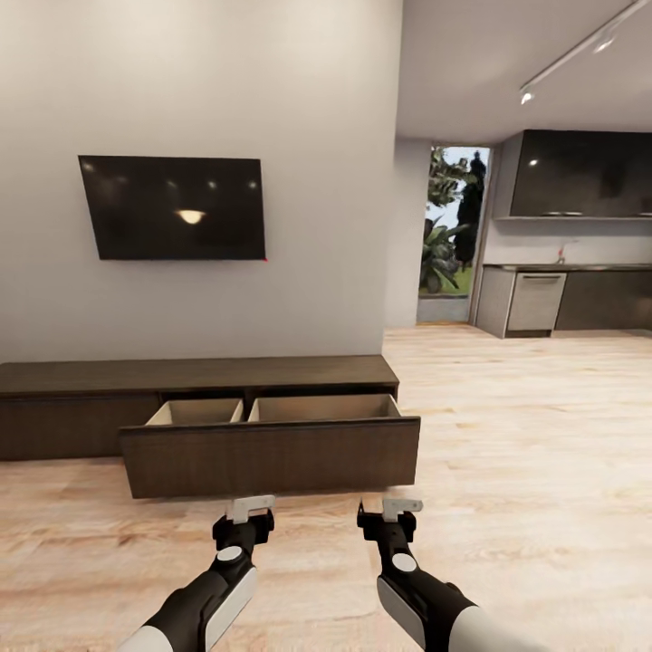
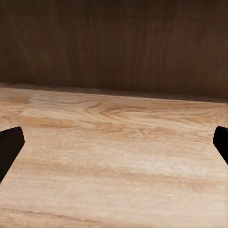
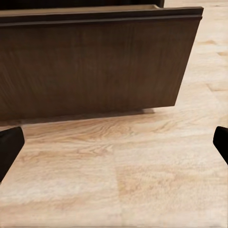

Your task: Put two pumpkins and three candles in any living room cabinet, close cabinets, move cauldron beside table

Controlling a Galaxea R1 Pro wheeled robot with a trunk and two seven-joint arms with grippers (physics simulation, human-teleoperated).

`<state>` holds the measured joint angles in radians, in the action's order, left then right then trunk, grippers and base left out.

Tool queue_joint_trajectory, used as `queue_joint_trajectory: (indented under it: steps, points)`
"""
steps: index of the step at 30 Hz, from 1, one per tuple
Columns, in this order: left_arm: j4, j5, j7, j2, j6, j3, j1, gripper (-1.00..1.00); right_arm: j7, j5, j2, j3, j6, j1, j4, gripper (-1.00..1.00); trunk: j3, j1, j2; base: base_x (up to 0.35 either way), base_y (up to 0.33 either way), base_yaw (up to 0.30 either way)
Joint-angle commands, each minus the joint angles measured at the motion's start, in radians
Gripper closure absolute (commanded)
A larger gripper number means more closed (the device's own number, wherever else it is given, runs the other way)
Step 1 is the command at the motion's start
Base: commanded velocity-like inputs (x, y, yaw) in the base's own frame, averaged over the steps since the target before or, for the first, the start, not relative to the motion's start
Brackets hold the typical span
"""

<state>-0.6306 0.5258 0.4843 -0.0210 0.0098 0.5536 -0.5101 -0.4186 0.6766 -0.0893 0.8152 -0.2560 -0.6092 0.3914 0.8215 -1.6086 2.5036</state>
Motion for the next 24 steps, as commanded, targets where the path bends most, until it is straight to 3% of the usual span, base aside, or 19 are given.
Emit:
queue_joint_trajectory:
  steps: [1,6,16,24]
  points:
    - [-0.001,0.007,0.008,0.001,0.001,0.006,-0.001,-1.0,-0.005,0.01,0.0,0.009,-0.006,-0.001,0.0,-1.0,0.005,0.0,0.001,0.0,0.0,0.0]
    - [-0.002,0.006,0.008,0.002,0.0,0.005,-0.001,-1.0,-0.005,0.011,0.0,0.009,-0.007,-0.001,0.0,-1.0,0.024,-0.002,0.002,0.0,0.0,0.0]
    - [-0.003,0.008,0.008,0.001,-0.004,0.008,-0.001,-1.0,-0.003,0.012,0.0,0.007,-0.006,-0.001,0.0,-1.0,0.024,-0.002,0.002,0.008,0.0,0.0]
    - [-0.003,0.008,0.008,0.003,0.001,0.006,-0.001,-1.0,-0.002,0.013,0.0,0.007,-0.005,-0.001,0.0,-1.0,0.024,-0.002,0.002,0.265,0.063,0.0]
